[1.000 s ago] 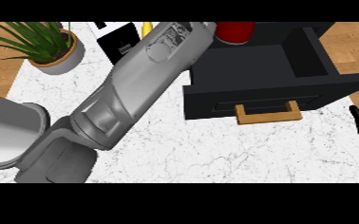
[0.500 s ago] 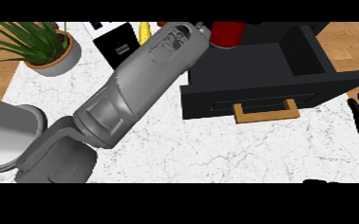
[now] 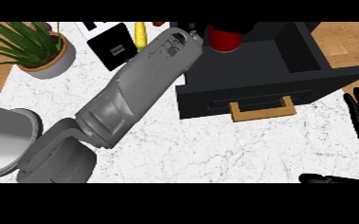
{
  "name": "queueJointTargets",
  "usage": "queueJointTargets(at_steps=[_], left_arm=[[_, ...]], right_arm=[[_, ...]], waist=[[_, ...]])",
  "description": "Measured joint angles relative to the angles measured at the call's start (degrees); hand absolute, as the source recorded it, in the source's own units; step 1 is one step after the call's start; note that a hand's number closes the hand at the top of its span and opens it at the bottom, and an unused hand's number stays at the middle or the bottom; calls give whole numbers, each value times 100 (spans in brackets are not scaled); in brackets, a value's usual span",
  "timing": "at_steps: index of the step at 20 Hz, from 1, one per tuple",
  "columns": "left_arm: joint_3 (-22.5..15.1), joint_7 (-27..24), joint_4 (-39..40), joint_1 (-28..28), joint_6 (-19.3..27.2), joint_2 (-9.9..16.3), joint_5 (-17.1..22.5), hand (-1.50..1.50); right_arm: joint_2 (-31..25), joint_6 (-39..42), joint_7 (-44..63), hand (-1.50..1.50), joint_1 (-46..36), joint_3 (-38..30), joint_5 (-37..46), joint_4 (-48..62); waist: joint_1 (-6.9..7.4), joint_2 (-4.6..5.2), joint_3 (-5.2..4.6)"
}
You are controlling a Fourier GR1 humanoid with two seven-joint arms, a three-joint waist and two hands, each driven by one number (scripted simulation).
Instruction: Pick up the can, place it into the drawer and close the drawer
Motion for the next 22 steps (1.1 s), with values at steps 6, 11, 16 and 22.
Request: queueJointTargets(at_steps=[6,11,16,22], left_arm=[[-168,-16,89,27,247,0,164,-150],[-281,-148,102,145,414,0,284,-150],[-358,-170,2,204,658,-1,481,-150],[-287,-215,-55,141,742,-1,768,-150]], right_arm=[[-56,6,155,-150,-94,42,-21,-136],[-82,-18,245,-150,-156,49,-15,-177],[-91,-27,231,-150,-143,110,102,-331],[-417,24,-24,-150,-215,117,702,-542]], waist=[[-66,4,-2],[-65,6,-4],[-93,3,-4],[-82,12,-7]])
